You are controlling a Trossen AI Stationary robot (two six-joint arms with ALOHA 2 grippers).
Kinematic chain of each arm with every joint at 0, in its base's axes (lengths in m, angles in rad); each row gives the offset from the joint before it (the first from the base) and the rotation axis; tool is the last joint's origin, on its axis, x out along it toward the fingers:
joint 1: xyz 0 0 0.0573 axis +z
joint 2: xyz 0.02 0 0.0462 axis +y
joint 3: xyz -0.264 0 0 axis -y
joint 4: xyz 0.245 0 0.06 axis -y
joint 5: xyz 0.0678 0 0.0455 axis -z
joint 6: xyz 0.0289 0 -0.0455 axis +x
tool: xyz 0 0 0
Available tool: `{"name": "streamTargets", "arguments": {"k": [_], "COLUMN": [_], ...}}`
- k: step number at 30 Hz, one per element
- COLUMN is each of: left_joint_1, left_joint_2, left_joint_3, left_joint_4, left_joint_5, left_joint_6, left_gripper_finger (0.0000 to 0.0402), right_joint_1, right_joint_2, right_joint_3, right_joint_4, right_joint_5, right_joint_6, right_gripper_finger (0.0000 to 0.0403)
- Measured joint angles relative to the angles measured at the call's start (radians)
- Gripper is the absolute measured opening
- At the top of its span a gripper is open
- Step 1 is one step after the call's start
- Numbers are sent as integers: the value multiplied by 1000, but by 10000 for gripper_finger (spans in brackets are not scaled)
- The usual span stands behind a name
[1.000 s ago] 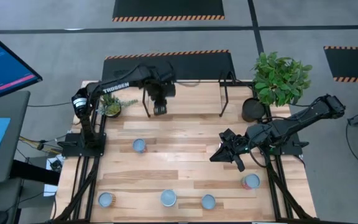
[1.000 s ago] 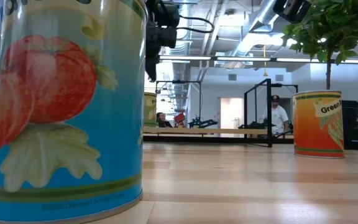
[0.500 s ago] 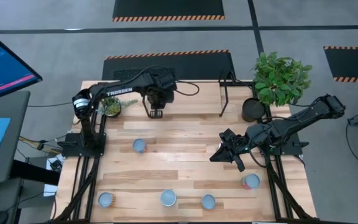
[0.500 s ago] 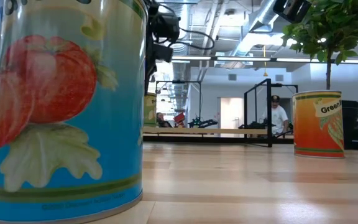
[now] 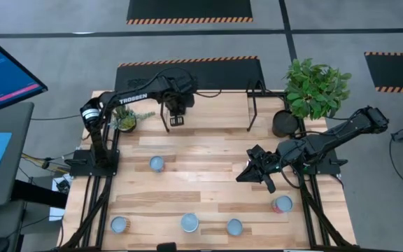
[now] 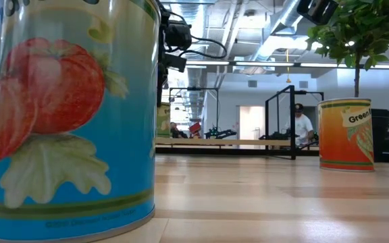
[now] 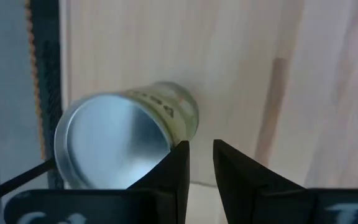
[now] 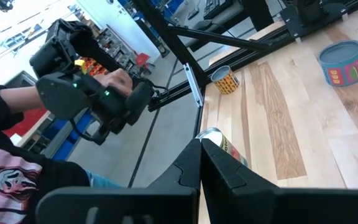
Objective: Pick and place cans onto a shelf
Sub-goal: Put the canned pears on the shelf
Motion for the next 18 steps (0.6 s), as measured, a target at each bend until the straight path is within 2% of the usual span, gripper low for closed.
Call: {"name": "streamTargets", "arguments": {"k": [15, 18], "left_joint_1": [76, 76], "left_joint_2": [0, 0], "left_joint_3": [0, 0], "left_joint_4": [-3, -3], "left_joint_5": [-55, -96], "left_joint_6": [-36, -35], "left_gripper_finger": [66, 66], "right_joint_1": [0, 0], "right_joint_2": [0, 0], "right_joint_3": [0, 0], "right_joint_4": [0, 0], "right_joint_5": [0, 0], "right_joint_6": [0, 0], "right_gripper_finger": [33, 33]}}
